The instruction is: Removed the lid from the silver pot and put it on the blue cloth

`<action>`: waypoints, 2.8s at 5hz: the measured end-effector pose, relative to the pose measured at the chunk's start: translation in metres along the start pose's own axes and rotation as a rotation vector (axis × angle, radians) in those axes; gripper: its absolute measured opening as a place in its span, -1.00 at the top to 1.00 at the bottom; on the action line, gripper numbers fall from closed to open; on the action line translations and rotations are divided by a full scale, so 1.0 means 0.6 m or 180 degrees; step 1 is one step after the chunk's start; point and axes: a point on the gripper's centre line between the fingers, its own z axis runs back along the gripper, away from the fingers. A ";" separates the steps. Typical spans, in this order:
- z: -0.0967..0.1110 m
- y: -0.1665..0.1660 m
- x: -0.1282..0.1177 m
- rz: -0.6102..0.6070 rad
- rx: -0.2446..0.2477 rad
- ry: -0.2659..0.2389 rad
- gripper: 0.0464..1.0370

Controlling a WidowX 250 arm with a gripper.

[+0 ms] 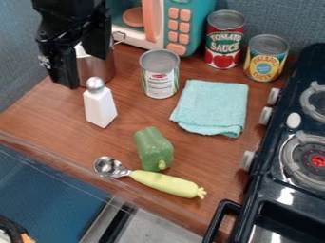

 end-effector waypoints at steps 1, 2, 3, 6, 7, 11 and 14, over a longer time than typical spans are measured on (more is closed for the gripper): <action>-0.008 -0.001 -0.002 0.0004 0.0053 0.0006 -0.93; -0.019 -0.075 0.023 0.0404 -0.0028 0.0015 -0.93; -0.045 -0.139 0.070 0.0755 0.0034 -0.0006 -0.93; -0.106 -0.206 0.199 0.1448 0.0204 -0.0113 -0.93; -0.113 -0.215 0.209 0.1533 0.0230 -0.0131 -0.93; -0.169 -0.267 0.187 0.1734 0.0353 -0.0235 -0.93; -0.194 -0.273 0.173 0.1764 0.0314 -0.0306 -0.93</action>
